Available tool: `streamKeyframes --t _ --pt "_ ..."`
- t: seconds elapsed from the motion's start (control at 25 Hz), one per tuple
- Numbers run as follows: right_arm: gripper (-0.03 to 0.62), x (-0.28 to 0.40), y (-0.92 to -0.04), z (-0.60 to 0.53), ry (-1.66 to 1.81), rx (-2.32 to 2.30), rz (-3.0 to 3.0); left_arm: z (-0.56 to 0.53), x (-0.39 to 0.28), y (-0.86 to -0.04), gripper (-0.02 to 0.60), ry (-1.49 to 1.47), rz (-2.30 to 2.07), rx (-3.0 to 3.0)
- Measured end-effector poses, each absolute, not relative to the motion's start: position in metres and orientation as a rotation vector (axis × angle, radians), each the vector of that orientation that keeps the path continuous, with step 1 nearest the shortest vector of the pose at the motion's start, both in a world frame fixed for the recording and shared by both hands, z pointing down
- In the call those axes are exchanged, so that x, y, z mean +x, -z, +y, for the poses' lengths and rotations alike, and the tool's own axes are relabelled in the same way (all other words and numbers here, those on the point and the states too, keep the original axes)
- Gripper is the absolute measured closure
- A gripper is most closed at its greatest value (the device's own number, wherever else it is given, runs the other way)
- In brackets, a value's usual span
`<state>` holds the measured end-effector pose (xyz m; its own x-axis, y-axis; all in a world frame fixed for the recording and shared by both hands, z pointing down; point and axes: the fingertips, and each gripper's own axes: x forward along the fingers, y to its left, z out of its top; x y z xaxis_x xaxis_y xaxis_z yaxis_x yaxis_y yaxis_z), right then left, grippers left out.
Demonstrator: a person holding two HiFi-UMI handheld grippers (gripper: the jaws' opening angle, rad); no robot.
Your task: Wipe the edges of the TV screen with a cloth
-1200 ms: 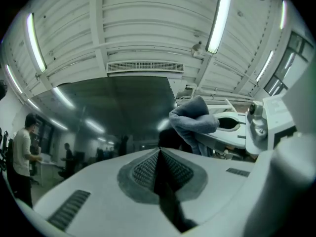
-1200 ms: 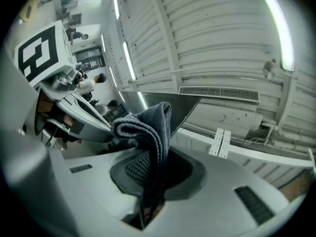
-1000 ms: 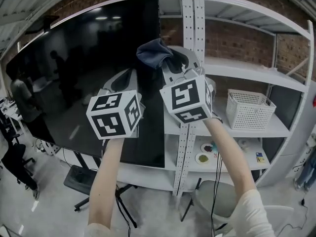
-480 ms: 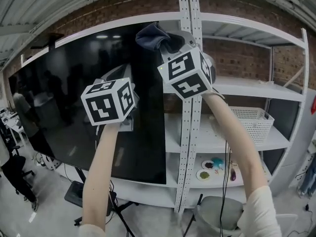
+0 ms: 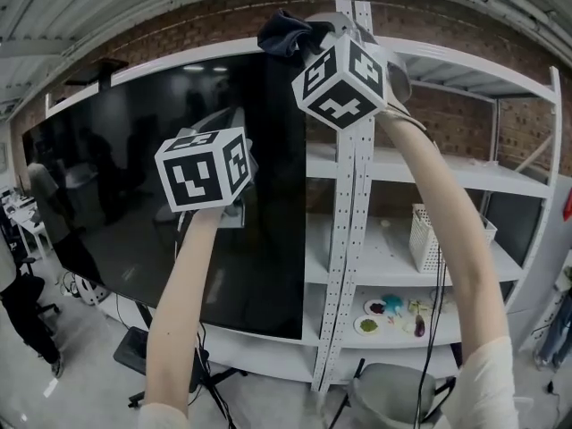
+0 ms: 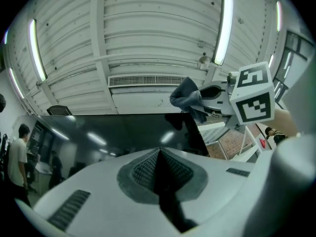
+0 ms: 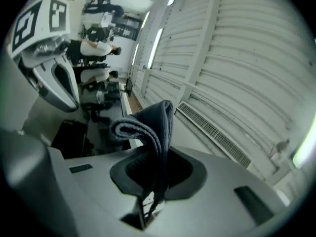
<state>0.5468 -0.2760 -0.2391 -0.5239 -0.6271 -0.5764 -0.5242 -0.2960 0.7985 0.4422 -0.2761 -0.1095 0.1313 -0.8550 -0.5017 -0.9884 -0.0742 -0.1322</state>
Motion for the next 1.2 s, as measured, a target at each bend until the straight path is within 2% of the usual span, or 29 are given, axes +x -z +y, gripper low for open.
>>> streamKeyframes --t 0.24,0.68,1.04,1.2 --pt "0.545 0.519 0.227 -0.282 2.043 1.364 -1.513 -0.269 0.426 0.105 0.566 -0.395 1.797 -1.977" --pt "0.545 0.479 0.212 -0.286 1.975 1.153 -1.458 -0.26 0.392 0.105 0.566 -0.349 1.85 -1.942" --pt "0.545 0.427 0.201 -0.289 1.912 1.046 -1.332 -0.252 0.35 0.102 0.566 -0.343 1.89 -1.914" --pt "0.545 0.388 0.201 -0.287 1.865 1.058 -1.312 -0.239 0.307 0.104 0.566 -0.376 1.871 -1.929"
